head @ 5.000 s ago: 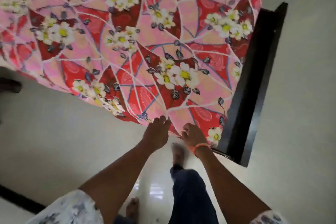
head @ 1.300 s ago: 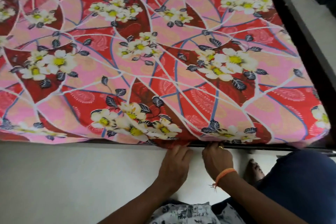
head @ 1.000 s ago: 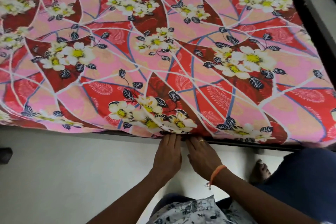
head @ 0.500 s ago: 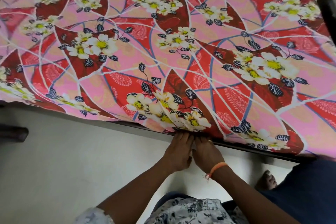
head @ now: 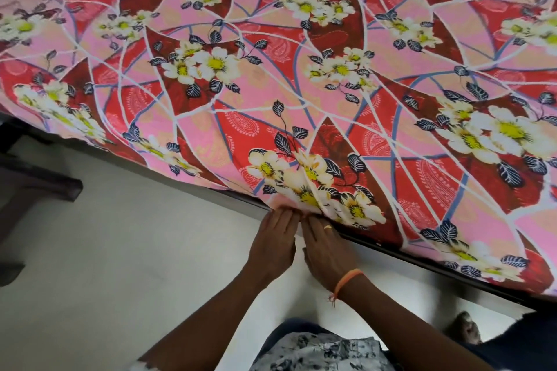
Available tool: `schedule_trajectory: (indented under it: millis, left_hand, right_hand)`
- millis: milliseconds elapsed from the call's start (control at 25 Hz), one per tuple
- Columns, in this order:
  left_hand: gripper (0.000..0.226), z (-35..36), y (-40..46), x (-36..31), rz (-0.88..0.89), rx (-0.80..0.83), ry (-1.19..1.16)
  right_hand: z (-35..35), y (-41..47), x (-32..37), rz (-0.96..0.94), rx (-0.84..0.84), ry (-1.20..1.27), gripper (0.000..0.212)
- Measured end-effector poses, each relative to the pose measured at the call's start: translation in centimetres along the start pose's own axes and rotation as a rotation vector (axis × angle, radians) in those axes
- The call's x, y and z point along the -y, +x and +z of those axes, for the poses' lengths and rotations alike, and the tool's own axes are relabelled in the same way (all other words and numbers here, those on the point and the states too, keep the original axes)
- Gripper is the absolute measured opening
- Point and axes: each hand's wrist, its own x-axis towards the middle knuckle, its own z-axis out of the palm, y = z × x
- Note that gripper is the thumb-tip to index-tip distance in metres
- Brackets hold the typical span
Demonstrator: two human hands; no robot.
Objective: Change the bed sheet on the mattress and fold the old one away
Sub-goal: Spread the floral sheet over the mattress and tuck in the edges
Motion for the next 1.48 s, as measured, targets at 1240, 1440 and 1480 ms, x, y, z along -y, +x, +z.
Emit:
schedule_trajectory:
  millis: [1240,1440,1480]
  left_hand:
    - [0.072,-3.3,0.7,4.7,-0.235,0.258,0.072]
    - [0.088,-3.9,-0.5,3.4,-0.354,0.206,0.006]
    - [0.091,-4.3,-0.6,3.5,-0.388,0.194,0.04]
  right_hand:
    - [-1.9,1.8,4.0,0.101,0.2,0.15,0.037]
    - [-2.3,3.9,5.7,-0.171,0.094,0.128,0.055]
    - [-2.1,4.7,5.5,-0.206,0.098,0.132,0.064]
